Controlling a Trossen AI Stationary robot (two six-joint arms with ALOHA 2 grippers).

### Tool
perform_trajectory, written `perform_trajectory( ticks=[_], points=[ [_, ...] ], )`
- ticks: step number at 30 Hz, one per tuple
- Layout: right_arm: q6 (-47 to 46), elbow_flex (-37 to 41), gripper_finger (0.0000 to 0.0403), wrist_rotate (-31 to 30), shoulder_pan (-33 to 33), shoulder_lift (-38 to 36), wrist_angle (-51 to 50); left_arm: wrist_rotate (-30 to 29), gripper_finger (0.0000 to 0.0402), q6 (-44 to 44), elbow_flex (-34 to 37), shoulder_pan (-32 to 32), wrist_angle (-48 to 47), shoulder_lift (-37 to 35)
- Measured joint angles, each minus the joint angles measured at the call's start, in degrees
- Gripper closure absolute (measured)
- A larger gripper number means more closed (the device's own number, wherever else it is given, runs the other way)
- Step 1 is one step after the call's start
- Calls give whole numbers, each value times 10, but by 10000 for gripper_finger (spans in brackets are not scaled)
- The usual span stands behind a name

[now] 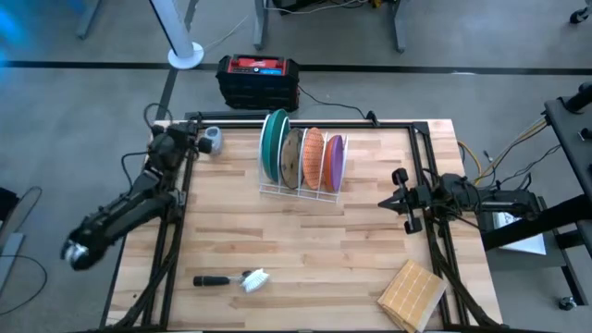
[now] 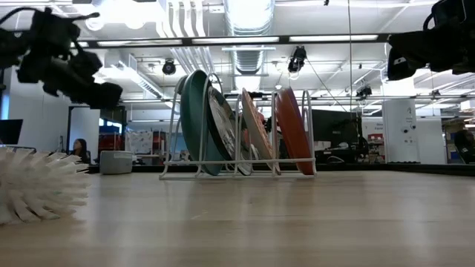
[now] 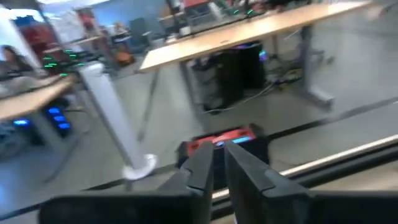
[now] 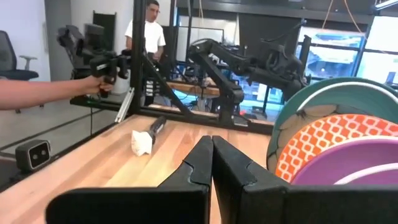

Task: Sort dishes
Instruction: Return to Home Position

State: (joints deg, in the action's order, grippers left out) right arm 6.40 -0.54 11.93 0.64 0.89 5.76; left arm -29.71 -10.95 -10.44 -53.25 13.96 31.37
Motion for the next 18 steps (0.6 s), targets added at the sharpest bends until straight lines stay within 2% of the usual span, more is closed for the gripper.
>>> perform_trajectory(
  ticks=[2, 4, 6, 10, 13, 18],
  points=[
    [2, 0, 403, 0, 0, 0, -3, 100, 386, 8, 11, -81, 20, 2],
    [8, 0, 403, 0, 0, 0, -11, 142, 397, 23, 11, -127, -7, -10],
    [13, 0, 403, -3, 0, 0, -18, 194, 398, 25, 13, -144, -20, -35],
    [12, 0, 403, -29, 0, 0, -39, 197, 391, 37, 15, -147, -22, -48],
    [-3, 0, 403, -30, 0, 3, -40, 200, 390, 80, 13, -146, -24, -45],
    [-6, 0, 403, -30, 0, 4, -40, 198, 390, 87, 9, -146, -23, -32]
  ],
)
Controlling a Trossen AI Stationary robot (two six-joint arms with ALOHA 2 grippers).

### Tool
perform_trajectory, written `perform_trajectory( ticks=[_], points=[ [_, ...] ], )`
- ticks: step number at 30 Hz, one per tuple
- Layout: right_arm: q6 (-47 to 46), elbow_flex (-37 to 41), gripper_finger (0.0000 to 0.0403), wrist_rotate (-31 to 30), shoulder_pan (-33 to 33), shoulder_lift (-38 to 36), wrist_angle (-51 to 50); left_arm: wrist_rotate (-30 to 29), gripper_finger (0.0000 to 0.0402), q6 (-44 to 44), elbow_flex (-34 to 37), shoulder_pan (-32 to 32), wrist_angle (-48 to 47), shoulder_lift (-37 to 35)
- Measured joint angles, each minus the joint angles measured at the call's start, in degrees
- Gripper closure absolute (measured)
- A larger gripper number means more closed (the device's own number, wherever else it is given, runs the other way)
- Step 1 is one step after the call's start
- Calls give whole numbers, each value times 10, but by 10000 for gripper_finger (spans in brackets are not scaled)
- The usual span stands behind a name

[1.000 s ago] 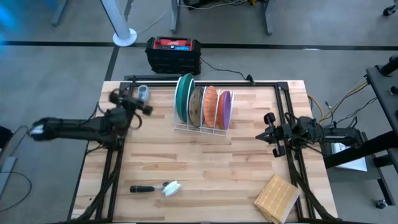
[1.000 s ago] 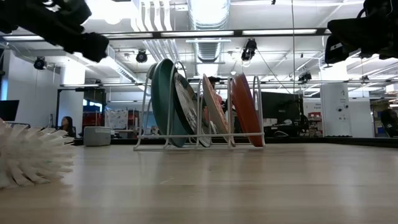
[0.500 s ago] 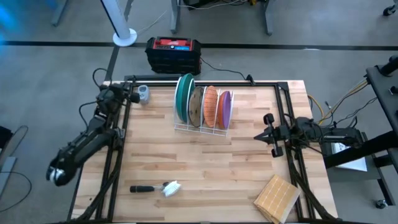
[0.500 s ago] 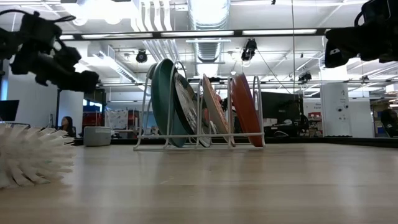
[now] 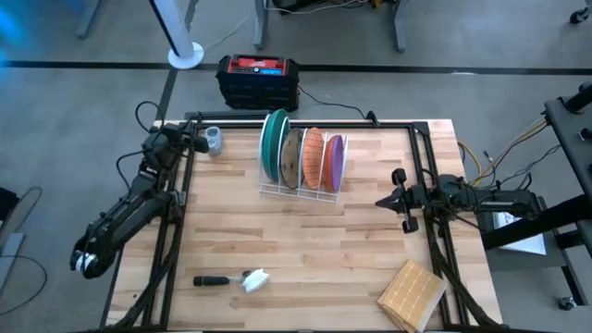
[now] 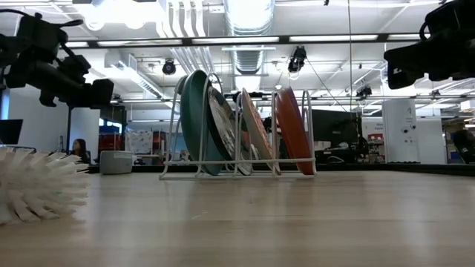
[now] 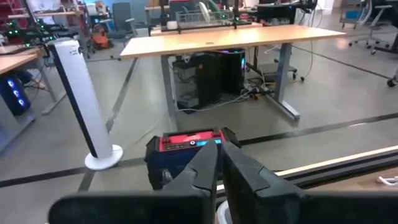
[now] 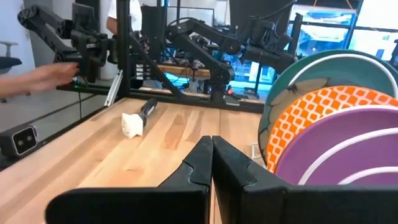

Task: Sort dishes
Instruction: Return to Home Position

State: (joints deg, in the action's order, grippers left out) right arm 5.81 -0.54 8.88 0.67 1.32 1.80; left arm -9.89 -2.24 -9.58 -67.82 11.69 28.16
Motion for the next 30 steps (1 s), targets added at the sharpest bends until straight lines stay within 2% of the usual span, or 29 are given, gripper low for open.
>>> perform_trajectory(
  ticks=[8, 30],
  points=[
    [-45, 0, 403, 0, 0, 0, 1, 0, 390, 0, 0, 0, 0, 19],
    [-47, 0, 403, 0, 0, 0, 1, 0, 390, 0, 0, 0, -1, 19]
  ],
)
